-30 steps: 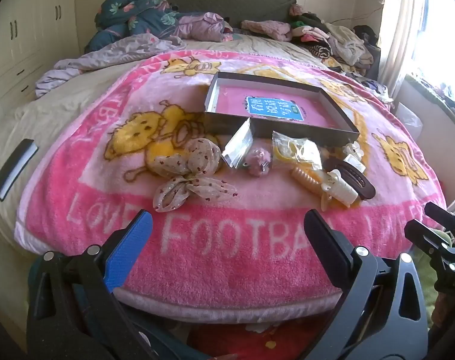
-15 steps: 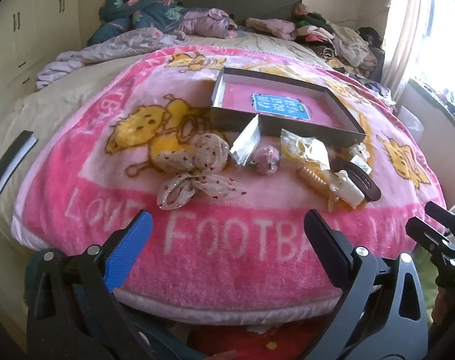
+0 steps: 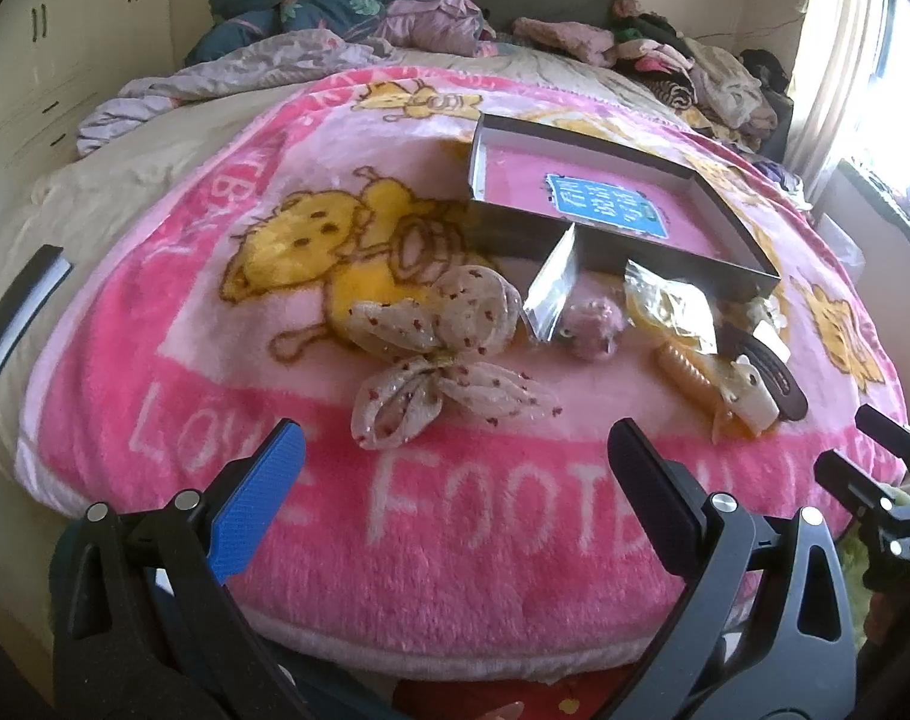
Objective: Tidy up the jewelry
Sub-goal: 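Move right tool toward white claw clip while left tool approaches clear plastic sleeve, then grasp white claw clip with right tool while left tool grasps clear plastic sleeve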
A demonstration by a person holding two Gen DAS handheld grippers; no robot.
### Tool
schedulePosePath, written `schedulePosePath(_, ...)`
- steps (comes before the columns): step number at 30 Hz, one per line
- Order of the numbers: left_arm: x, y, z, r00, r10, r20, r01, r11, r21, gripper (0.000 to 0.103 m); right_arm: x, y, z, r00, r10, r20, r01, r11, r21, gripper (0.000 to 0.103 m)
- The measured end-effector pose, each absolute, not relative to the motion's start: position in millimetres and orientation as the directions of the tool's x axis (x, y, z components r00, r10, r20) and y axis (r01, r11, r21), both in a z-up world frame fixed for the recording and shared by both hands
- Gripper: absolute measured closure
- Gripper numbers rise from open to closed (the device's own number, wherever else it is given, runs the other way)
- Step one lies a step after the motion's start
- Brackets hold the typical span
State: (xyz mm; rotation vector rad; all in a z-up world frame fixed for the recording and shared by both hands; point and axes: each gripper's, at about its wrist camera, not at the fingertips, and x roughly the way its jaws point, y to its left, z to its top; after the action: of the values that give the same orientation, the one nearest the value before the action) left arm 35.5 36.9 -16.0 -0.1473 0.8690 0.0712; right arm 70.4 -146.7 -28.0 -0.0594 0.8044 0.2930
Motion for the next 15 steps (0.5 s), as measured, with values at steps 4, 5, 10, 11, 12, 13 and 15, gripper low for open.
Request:
schedulePosePath(4, 47, 38, -14, 0.652, -0.01, -0.758, -0.099, 0.99, -0.098, 0.009, 80, -142, -32, 0.652, 0.235, -0.72, -0.294, 0.955, 0.045, 0.004)
schedulePosePath(5, 50, 38, -12, 0.655, -0.017, -0.756, -0.09, 0.991, -0.1, 0.009, 83, -141, -34, 0.651, 0.235, -0.722, -0.298, 0.954, 0.042, 0.004)
schedulePosePath(10, 74, 33, -3, 0.67, -0.062, -0.74, -0.013, 0.995, -0.095, 0.009, 98, -137, -40, 0.642, 0.24, -0.728, -0.326, 0.945, 0.025, 0.005)
schedulePosePath(11, 80, 32, -3, 0.669, -0.059, -0.741, -0.008, 0.996, -0.087, 0.009, 101, -136, -42, 0.643, 0.235, -0.729, -0.336, 0.942, 0.007, 0.005)
schedulePosePath(12, 86, 31, -2, 0.663, -0.058, -0.746, -0.005, 0.997, -0.082, 0.009, 104, -135, -44, 0.639, 0.233, -0.733, -0.341, 0.94, 0.001, 0.005)
schedulePosePath(13, 93, 30, -2, 0.659, -0.073, -0.749, 0.008, 0.996, -0.09, 0.009, 106, -135, -46, 0.634, 0.234, -0.737, -0.345, 0.939, 0.001, 0.006)
schedulePosePath(15, 104, 29, -3, 0.647, -0.089, -0.758, 0.019, 0.995, -0.101, 0.009, 111, -135, -50, 0.628, 0.225, -0.745, -0.348, 0.937, -0.01, 0.014)
